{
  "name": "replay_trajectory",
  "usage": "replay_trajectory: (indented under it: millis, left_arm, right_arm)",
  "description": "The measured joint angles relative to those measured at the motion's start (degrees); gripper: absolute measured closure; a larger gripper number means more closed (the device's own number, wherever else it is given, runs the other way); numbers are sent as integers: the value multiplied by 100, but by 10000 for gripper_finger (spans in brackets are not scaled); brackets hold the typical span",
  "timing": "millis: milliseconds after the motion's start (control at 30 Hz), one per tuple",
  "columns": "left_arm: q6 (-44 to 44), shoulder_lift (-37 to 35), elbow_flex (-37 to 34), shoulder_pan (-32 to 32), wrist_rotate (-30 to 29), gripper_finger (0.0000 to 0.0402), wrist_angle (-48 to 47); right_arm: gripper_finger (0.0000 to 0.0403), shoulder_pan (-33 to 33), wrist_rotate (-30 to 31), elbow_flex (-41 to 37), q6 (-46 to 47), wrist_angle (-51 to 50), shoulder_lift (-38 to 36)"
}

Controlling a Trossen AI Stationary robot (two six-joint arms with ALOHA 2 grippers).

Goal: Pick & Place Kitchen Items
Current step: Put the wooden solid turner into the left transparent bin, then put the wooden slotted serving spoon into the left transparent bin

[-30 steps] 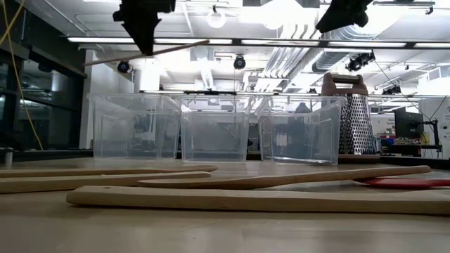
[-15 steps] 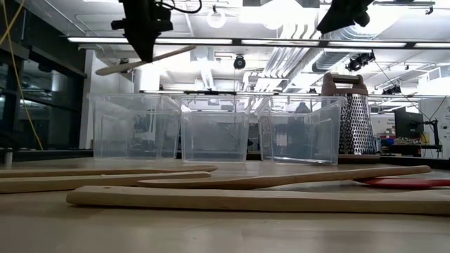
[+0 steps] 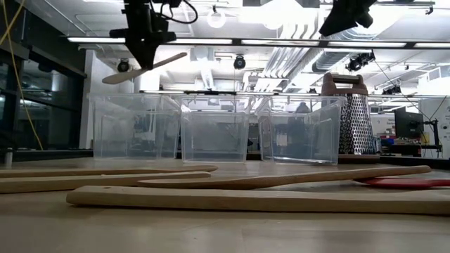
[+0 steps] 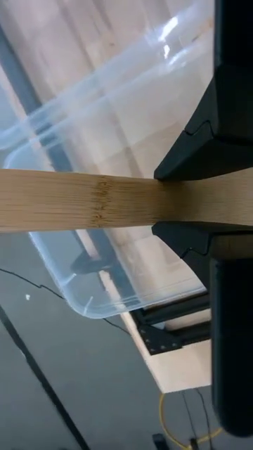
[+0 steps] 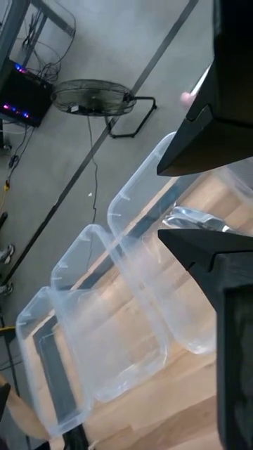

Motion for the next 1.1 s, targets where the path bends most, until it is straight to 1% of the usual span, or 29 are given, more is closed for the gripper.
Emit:
replay_trajectory:
  millis: [367,500,533,600,867,967,1100]
  left_arm:
    - [-13,0,-596,1,-42,328,446]
    - [-13,0,-807,120,-54,328,460]
    - [-15,0,-867,153,-62,330,464]
    - [-17,0,-975,249,-95,350,466]
    - [343,0,-1059,398,283,380,467]
    - [380,0,-1059,398,433,384,466]
    - [340,0,-1059,397,470,385,461]
  right_arm:
    - [278,0,50,0,110,-46,8]
    - [278,0,50,2,146,-44,20]
    - [278,0,50,2,150,-44,25]
    - [278,0,50,2,153,-44,31]
    - [278,0,47,2,153,-42,31]
    - [278,0,39,2,153,-42,31]
    - [278,1,1,2,151,-44,31]
